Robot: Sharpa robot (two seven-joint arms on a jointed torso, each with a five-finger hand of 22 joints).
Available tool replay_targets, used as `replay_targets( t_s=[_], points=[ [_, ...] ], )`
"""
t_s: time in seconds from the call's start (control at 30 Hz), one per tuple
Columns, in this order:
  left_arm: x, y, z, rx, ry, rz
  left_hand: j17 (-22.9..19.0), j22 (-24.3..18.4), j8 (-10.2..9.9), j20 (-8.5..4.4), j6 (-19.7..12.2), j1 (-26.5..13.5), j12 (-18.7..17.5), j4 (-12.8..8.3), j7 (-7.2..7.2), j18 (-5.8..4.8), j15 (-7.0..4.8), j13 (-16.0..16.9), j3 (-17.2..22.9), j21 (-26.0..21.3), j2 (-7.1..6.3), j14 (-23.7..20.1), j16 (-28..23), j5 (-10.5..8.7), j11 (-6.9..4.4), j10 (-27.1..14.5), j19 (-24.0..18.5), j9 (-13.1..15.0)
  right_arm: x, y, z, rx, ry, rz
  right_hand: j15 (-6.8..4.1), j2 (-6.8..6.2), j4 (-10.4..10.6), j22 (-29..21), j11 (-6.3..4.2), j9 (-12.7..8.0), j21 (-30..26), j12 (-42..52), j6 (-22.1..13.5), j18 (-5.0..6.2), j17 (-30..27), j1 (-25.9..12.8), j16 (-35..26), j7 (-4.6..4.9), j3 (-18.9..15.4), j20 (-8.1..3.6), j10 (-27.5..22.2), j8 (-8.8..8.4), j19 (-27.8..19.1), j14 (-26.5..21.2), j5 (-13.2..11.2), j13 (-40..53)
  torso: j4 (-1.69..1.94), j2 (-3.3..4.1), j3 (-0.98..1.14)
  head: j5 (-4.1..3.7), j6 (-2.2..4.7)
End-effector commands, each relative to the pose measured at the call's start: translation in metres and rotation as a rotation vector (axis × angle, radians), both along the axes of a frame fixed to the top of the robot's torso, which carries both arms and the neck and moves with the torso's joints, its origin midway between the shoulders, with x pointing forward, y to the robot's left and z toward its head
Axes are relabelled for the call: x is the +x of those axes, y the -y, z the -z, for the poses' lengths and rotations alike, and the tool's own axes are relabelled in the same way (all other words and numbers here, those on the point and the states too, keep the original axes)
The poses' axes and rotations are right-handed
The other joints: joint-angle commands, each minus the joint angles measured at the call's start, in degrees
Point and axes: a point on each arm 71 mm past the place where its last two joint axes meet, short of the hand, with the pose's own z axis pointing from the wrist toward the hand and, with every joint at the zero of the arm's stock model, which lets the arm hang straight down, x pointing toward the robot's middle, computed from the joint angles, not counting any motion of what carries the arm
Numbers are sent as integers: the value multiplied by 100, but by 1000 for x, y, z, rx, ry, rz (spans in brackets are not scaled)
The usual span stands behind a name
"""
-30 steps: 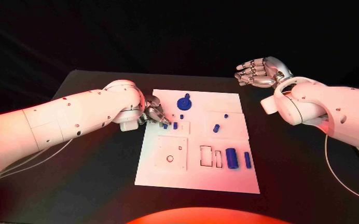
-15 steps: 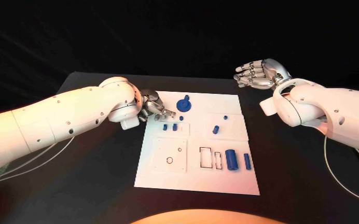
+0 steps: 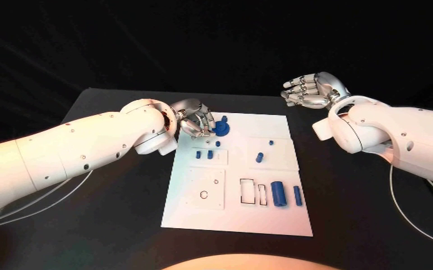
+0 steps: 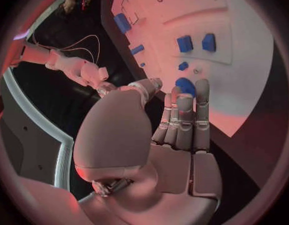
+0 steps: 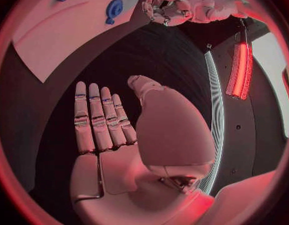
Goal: Assemble the parts on the task board
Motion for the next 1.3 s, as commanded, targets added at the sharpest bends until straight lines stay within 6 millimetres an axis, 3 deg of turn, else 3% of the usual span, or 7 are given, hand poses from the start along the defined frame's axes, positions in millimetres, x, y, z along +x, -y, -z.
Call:
replay_targets(
  t_s=[0.03, 0.23, 0.53, 0.73, 1.3],
  points=[
    [-2, 14, -7, -19, 235, 161, -395, -54, -166, 19, 31, 63, -387, -53, 82, 70, 32, -374, 46, -72, -71, -119, -216, -28, 8, 28, 13, -253, 0, -1, 0, -1, 10, -16, 31, 7, -23, -9, 16, -5, 3, -37, 11, 73, -5, -29, -26, 338, -15, 29, 27, -26, 8, 13, -15, -3, 2, -2, -1, -15, -6],
    [-2, 25, 7, 92, 282, 254, -541, -68, -285, 29, 246, 110, -616, -161, 81, 72, 35, -650, 5, -90, -121, -95, -196, -29, 27, 26, 42, -506, 0, -1, 0, -1, 9, -18, 29, 12, -32, -13, 13, -7, 6, -39, 16, 74, -9, -19, -26, 336, -7, 29, 33, -24, 12, 19, -5, -3, 0, 7, -1, -6, 5],
    [3, 33, 22, 238, 269, 305, -325, -58, -386, 24, 474, 40, -731, -174, 22, 73, 24, -832, -152, -65, -132, 148, 114, -44, 9, -12, 104, -718, 0, -3, 0, 0, 8, -22, 28, 15, -38, -17, 12, -8, 8, -42, 18, 75, -11, -14, -27, 335, -3, 28, 36, -24, 14, 22, 2, -3, -10, 6, 4, -1, 3],
    [6, 35, 26, 286, 250, 311, -23, -16, -447, 12, 626, 56, -720, -188, -4, 73, 8, -901, -174, 8, -110, 387, 427, -41, -11, 82, 165, -832, 0, -3, 0, 0, 8, -22, 28, 15, -38, -17, 12, -8, 8, -42, 18, 75, -11, -14, -27, 335, -3, 28, 36, -24, 14, 22, 2, -3, -14, 7, 5, -5, 2],
    [10, 37, 32, 358, 226, 315, 110, 177, -515, -3, 856, 127, -732, -237, -53, 45, -6, -993, -118, 181, -74, 483, 655, -30, -32, 158, 268, -963, 0, -4, 0, 1, 8, -23, 28, 16, -46, -24, 12, -11, 9, -48, 20, 75, -17, -11, -28, 335, 2, 28, 39, -25, 16, 27, 14, -3, -8, 4, 1, -28, -25]
  ],
)
